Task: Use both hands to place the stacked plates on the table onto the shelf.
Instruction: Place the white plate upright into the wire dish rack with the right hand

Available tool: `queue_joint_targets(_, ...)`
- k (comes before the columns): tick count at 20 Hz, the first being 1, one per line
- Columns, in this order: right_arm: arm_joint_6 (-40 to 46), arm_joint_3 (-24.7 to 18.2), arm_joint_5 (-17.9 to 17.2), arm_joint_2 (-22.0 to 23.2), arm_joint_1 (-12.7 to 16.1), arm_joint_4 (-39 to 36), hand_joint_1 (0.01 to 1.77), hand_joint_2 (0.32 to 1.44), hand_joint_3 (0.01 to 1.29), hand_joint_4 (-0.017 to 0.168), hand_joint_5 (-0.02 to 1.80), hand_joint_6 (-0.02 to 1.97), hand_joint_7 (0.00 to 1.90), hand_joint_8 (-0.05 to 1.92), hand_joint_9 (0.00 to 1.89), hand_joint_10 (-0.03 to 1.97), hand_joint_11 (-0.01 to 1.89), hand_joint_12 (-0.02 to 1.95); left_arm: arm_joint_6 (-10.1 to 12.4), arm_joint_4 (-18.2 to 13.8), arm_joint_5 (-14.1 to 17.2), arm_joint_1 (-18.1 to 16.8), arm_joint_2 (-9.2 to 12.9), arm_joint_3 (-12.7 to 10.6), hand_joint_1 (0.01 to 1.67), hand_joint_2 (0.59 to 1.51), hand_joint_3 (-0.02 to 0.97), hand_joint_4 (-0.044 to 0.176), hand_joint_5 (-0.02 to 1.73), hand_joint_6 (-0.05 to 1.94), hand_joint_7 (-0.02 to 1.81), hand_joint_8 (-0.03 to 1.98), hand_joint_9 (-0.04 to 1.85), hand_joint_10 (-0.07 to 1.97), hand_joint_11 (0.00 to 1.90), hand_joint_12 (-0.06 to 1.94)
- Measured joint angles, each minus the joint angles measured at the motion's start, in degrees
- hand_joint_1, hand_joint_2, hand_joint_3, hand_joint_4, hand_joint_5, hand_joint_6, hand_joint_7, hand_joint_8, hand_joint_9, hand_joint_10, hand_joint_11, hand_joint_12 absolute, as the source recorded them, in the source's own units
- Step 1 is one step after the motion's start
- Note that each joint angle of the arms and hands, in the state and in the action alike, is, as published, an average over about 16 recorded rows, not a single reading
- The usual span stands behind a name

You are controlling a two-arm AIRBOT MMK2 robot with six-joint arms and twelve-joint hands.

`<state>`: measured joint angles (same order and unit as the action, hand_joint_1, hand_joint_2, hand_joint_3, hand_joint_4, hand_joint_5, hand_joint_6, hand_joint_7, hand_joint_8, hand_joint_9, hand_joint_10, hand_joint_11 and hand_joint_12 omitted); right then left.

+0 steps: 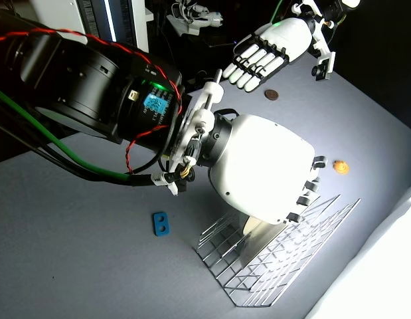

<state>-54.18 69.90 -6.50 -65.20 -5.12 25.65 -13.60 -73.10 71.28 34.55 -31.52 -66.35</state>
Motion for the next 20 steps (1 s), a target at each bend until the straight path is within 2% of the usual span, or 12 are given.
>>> queue_joint_targets(7,-0.2,1.4,-0.1,-0.6,-1.4,-0.1,1.37,0.98,0.02,-0.012,0.89,0.93,1.00,0.91,1.08,0.90,0.91,1.04,-1.4,-0.1,-0.1,-0.1,0.0,-0.3,0.02,1.147,0.016,-0.002,0.03,0.00,0.03,0.01,0.02,0.01,0.02,0.01)
queue_joint_targets(11,-0.3,1.7,-0.1,-0.7,-1.9,-0.2,1.34,0.99,0.02,-0.011,0.87,0.94,0.99,0.90,1.05,0.78,0.87,1.07,-1.9,-0.4,0.1,-0.3,-0.1,-0.1,0.02,1.147,0.016,-0.002,0.02,0.00,0.03,0.01,0.02,0.01,0.02,0.01)
queue_joint_targets(20,-0.5,1.2,-0.5,-0.2,-1.8,-0.3,1.22,1.02,0.02,-0.006,0.83,0.53,0.98,0.44,0.98,0.41,0.66,1.17,-2.8,-0.7,0.3,-0.8,0.0,0.6,0.02,1.147,0.017,-0.002,0.02,0.00,0.03,0.01,0.02,0.01,0.01,0.01)
